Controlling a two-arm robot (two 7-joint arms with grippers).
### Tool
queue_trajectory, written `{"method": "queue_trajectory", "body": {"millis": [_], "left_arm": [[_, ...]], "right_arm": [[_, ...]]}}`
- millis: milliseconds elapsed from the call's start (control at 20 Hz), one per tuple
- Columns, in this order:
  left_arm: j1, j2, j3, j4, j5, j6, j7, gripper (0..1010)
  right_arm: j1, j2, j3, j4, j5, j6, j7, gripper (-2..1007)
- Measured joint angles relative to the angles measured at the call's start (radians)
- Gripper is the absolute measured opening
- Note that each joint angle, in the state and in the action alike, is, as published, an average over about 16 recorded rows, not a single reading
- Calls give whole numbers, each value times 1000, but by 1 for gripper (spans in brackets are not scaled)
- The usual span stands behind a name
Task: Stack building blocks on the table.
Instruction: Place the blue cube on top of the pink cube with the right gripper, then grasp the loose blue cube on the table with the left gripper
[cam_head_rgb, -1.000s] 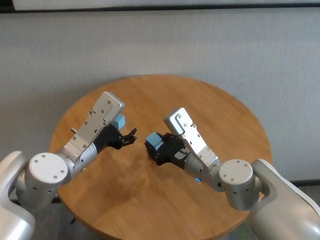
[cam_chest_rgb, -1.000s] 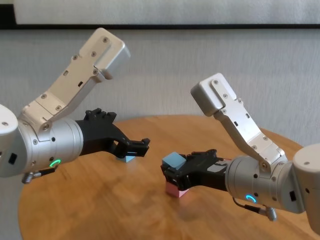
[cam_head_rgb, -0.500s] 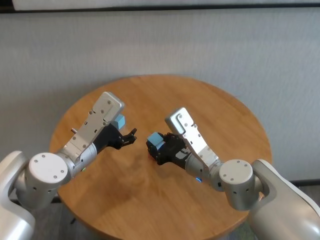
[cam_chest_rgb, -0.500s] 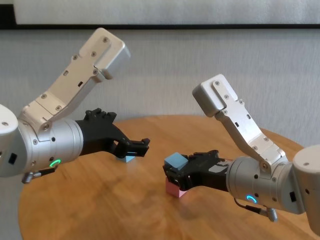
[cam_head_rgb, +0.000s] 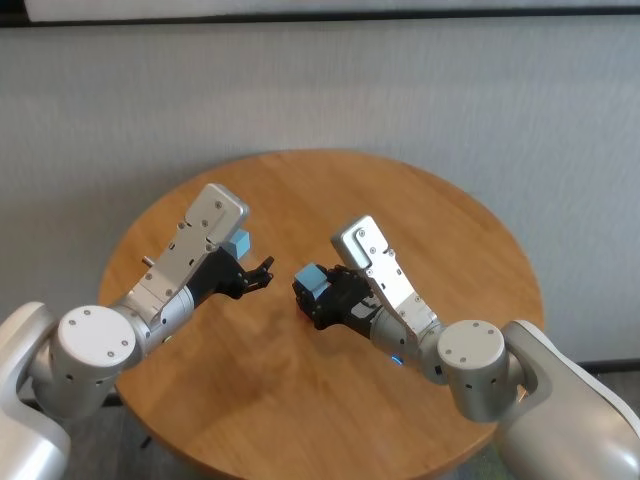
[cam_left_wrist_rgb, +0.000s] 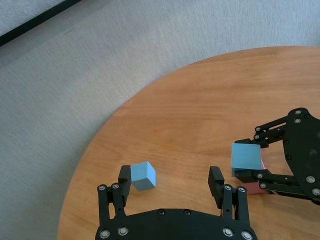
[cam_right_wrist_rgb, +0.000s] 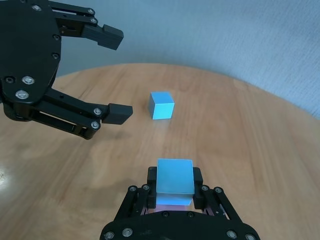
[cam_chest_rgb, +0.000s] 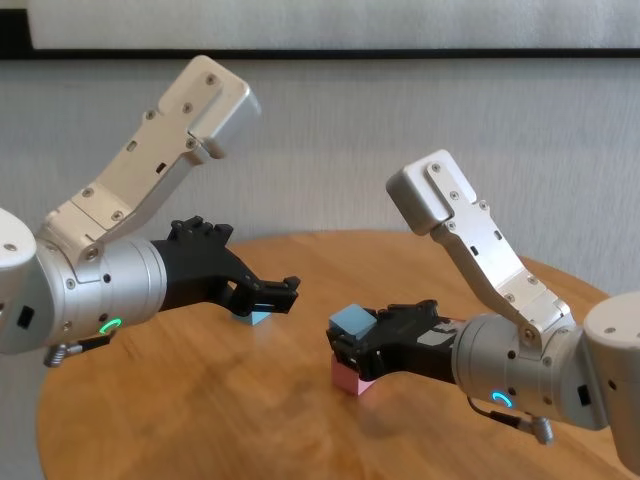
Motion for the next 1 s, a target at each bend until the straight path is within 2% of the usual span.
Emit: {"method": "queue_trajectory", "body": {"millis": [250,500,800,1000], "left_arm": [[0,0,0,0,0,0,0,1002],[0,0,0,0,0,0,0,1002],[0,0,0,0,0,0,0,1002],[0,0,0,0,0,0,0,1002]], "right_arm": [[-2,-2,2,-4,1,3,1,374],[-5,-4,6,-10,7,8,3,432],[-8,-4,14,-26,21,15,8,580],[-16,2,27,-59,44,26,21,721]]}}
